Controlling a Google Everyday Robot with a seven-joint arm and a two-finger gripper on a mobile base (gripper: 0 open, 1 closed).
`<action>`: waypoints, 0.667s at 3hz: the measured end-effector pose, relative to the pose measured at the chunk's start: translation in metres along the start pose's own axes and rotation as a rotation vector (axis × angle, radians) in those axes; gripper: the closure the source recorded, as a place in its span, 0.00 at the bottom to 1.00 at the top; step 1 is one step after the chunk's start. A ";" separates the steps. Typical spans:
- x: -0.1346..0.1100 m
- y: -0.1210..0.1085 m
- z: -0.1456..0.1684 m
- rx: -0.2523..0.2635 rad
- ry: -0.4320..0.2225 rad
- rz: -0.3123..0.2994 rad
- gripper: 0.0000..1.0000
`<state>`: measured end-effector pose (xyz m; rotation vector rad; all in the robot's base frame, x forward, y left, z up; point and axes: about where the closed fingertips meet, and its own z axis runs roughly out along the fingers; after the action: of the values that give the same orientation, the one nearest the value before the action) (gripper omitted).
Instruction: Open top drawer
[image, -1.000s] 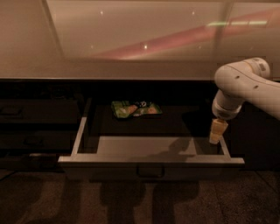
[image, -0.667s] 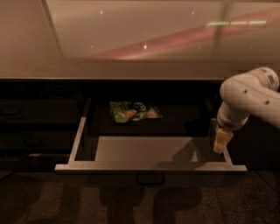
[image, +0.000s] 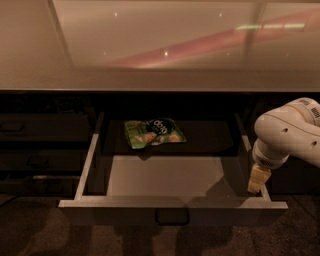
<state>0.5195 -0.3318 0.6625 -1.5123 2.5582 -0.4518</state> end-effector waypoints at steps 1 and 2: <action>-0.003 -0.011 -0.004 -0.003 0.027 -0.009 0.00; -0.012 -0.015 -0.008 0.002 0.128 -0.122 0.00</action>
Offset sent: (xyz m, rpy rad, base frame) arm 0.0348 0.0135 0.0261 -0.3304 0.1575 0.1972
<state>0.5361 -0.3264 0.6747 -1.6976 2.5667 -0.5837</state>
